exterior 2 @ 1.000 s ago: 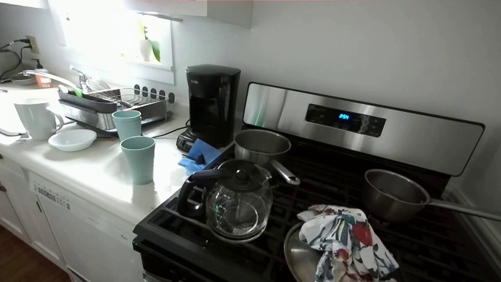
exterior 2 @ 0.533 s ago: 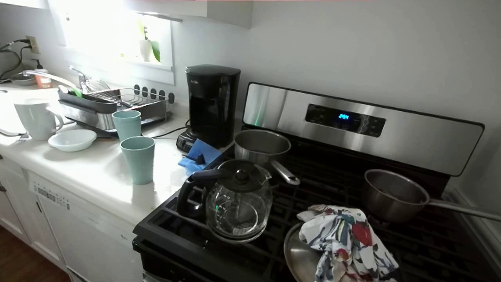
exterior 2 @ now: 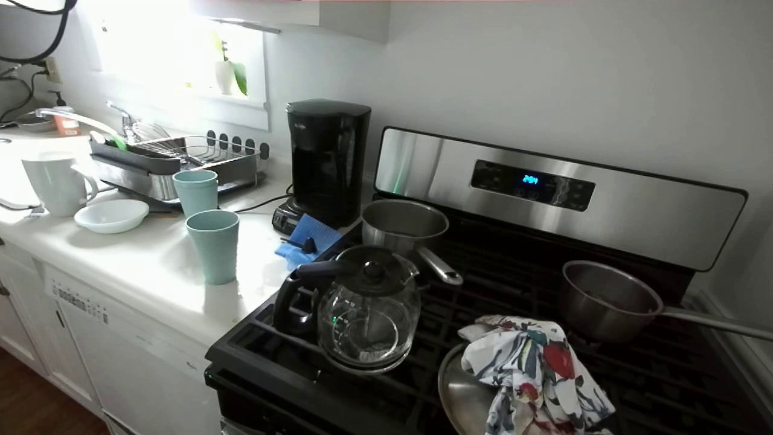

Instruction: Open the top left cabinet door, pick up a light blue cup from the cabinet and put it on the kitchen counter, close the cabinet door

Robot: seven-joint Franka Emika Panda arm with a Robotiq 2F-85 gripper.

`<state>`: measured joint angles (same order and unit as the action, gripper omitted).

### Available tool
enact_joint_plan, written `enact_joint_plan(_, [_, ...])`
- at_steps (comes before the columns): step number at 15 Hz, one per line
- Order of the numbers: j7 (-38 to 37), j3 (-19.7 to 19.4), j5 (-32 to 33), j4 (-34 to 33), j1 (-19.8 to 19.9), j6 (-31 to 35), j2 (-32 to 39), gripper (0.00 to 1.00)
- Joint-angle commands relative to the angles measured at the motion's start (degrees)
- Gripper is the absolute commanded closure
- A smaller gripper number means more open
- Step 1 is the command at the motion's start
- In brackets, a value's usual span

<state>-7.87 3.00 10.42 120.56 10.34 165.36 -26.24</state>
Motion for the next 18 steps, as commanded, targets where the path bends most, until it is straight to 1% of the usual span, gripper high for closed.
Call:
enact_joint_plan(1, [0.7,-1.0,-2.2,-5.0,-1.2,-0.6,4.2,1.00])
enact_joint_plan(3, [0.6,-1.1,-2.4,-6.5,-1.4,-0.9,5.1,1.00])
enact_joint_plan(5, [0.0,-0.3,-1.1,-6.6,-0.6,-1.5,4.6,1.00])
enact_joint_plan(7, [1.5,-1.2,-2.2,-6.6,-2.1,-4.1,3.2,1.00])
enact_joint_plan(9, [1.8,-1.4,-2.0,-7.2,-2.3,-5.9,2.5,1.00])
enact_joint_plan(11, [1.8,-2.1,-2.6,-8.2,-2.9,-5.2,3.6,1.00])
enact_joint_plan(12, [2.9,-3.3,-4.6,-8.5,-4.8,-4.2,4.1,1.00])
enact_joint_plan(14, [2.3,-2.9,-4.1,-8.7,-4.1,-3.5,4.8,1.00])
enact_joint_plan(18, [2.9,-3.8,-5.4,-10.7,-5.2,-2.9,7.3,1.00])
